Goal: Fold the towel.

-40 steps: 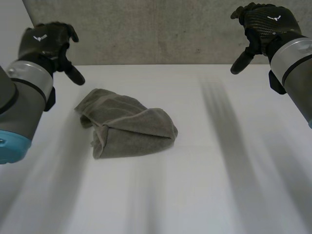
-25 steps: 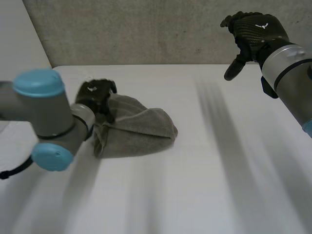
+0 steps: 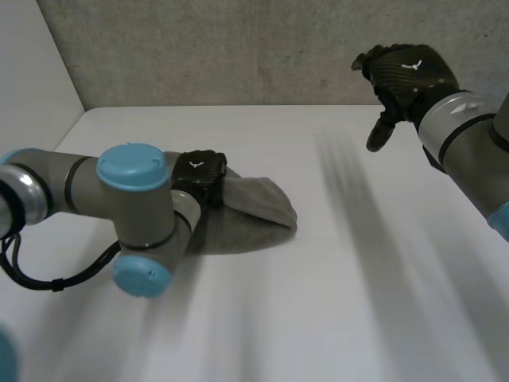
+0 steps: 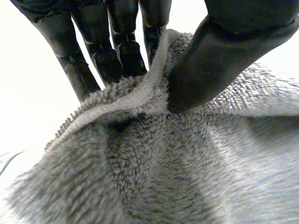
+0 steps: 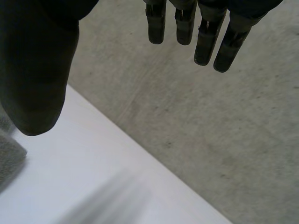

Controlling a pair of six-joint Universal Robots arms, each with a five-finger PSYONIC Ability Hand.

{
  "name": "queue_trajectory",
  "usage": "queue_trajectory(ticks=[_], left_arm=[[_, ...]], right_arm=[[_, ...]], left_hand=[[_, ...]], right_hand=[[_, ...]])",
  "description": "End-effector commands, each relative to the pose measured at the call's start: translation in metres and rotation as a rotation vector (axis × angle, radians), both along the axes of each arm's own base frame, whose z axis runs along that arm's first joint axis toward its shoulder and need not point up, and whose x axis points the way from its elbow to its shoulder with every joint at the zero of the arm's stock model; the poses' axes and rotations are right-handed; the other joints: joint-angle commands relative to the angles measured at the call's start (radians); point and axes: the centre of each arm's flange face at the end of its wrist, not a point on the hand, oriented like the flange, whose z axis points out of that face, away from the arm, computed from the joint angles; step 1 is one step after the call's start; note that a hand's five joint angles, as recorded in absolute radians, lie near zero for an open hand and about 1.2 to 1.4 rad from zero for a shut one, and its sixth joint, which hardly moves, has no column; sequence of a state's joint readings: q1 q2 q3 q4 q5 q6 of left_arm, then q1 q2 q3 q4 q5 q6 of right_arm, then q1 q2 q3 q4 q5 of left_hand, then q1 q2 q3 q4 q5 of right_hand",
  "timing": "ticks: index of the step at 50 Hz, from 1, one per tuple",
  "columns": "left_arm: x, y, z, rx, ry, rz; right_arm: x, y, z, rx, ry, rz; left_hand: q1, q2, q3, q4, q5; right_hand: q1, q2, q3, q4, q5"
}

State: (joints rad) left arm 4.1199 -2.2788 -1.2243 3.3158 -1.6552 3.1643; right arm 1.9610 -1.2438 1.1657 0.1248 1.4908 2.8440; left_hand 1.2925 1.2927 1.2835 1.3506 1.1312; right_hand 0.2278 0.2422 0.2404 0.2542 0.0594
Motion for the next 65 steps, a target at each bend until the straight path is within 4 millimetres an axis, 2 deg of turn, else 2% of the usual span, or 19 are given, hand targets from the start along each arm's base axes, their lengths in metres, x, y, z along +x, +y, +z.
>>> queue_trajectory(ticks=[1,2,5,6,7,8,13,18,24,30,35,40,51,56,60,61,62,64,65], left_arm=[[-0.009,0.096,0.011,0.039,-0.035,-0.167],[-0.009,0.115,0.006,0.058,-0.056,-0.202],[-0.008,0.132,-0.001,0.077,-0.079,-0.233],[-0.006,0.153,-0.01,0.104,-0.111,-0.272],[-0.003,0.16,-0.015,0.119,-0.126,-0.279],[-0.003,0.16,-0.015,0.119,-0.127,-0.279],[0.013,0.159,-0.026,0.16,-0.162,-0.239],[0.03,0.146,-0.026,0.172,-0.172,-0.162],[0.038,0.146,-0.023,0.174,-0.172,-0.141],[0.041,0.146,-0.024,0.179,-0.175,-0.135],[0.043,0.145,-0.026,0.187,-0.181,-0.129],[0.044,0.145,-0.027,0.19,-0.182,-0.127],[0.053,0.139,-0.032,0.211,-0.193,-0.092],[0.058,0.137,-0.035,0.226,-0.201,-0.074],[0.065,0.13,-0.035,0.231,-0.199,-0.042],[0.065,0.13,-0.035,0.231,-0.198,-0.042],[0.067,0.127,-0.034,0.232,-0.197,-0.032],[0.069,0.124,-0.034,0.231,-0.195,-0.022],[0.069,0.123,-0.033,0.23,-0.192,-0.018]], right_arm=[[0.007,0.001,-0.03,0.131,0.083,0.075],[0.008,0.002,-0.036,0.156,0.121,0.094],[0.014,0.006,-0.048,0.193,0.206,0.145],[0.016,0.009,-0.058,0.222,0.247,0.176],[0.018,0.011,-0.068,0.251,0.281,0.205],[0.018,0.011,-0.068,0.252,0.282,0.206],[0.025,0.011,-0.112,0.342,0.378,0.314],[0.036,0.014,-0.138,0.359,0.41,0.421],[0.054,0.026,-0.156,0.368,0.404,0.579],[0.063,0.036,-0.152,0.334,0.383,0.64],[0.065,0.038,-0.127,0.234,0.358,0.644],[0.065,0.041,-0.118,0.21,0.355,0.649],[0.069,0.053,-0.14,0.228,0.441,0.698],[0.066,0.058,-0.138,0.211,0.5,0.726],[0.064,0.06,-0.136,0.205,0.518,0.736],[0.064,0.059,-0.135,0.202,0.519,0.738],[0.064,0.059,-0.135,0.202,0.519,0.738],[0.064,0.06,-0.138,0.213,0.521,0.742],[0.064,0.06,-0.138,0.213,0.521,0.742]], left_hand=[[0.104,0.104,0.113,0.046,0.091],[0.104,0.104,0.113,0.046,0.091],[0.104,0.104,0.113,0.046,0.091],[0.046,0.046,0.055,-0.012,0.033],[0.025,0.025,0.034,-0.033,0.012],[0.025,0.025,0.034,-0.033,0.012],[-0.022,-0.022,-0.013,-0.08,-0.035],[-0.034,-0.034,-0.025,-0.092,-0.047],[-0.054,-0.054,-0.045,-0.112,-0.067],[-0.075,-0.075,-0.066,-0.133,-0.088],[-0.092,-0.093,-0.083,-0.151,-0.106],[-0.116,-0.116,-0.107,-0.174,-0.129],[-0.119,-0.119,-0.11,-0.177,-0.132],[-0.119,-0.119,-0.11,-0.177,-0.132],[-0.119,-0.119,-0.11,-0.177,-0.132],[-0.119,-0.119,-0.11,-0.177,-0.132],[-0.119,-0.119,-0.11,-0.177,-0.132],[-0.119,-0.119,-0.11,-0.177,-0.132],[-0.119,-0.119,-0.11,-0.177,-0.132]], right_hand=[[-0.053,-0.068,-0.066,-0.08,-0.059],[-0.053,-0.068,-0.066,-0.08,-0.059],[-0.053,-0.068,-0.066,-0.08,-0.059],[-0.053,-0.068,-0.066,-0.08,-0.059],[-0.053,-0.068,-0.066,-0.08,-0.059],[-0.053,-0.068,-0.066,-0.08,-0.059],[-0.053,-0.068,-0.066,-0.08,-0.059],[0.033,0.019,0.021,0.007,0.027],[0.048,0.034,0.035,0.022,0.042],[0.045,0.031,0.032,0.019,0.039],[0.036,0.022,0.024,0.01,0.03],[0.063,0.048,0.05,0.036,0.056],[0.163,0.148,0.15,0.136,0.156],[0.18,0.166,0.167,0.154,0.174],[0.362,0.348,0.35,0.336,0.356],[0.542,0.528,0.53,0.516,0.536],[0.544,0.53,0.532,0.518,0.538],[0.877,0.863,0.864,0.851,0.871],[0.879,0.864,0.866,0.852,0.873]])
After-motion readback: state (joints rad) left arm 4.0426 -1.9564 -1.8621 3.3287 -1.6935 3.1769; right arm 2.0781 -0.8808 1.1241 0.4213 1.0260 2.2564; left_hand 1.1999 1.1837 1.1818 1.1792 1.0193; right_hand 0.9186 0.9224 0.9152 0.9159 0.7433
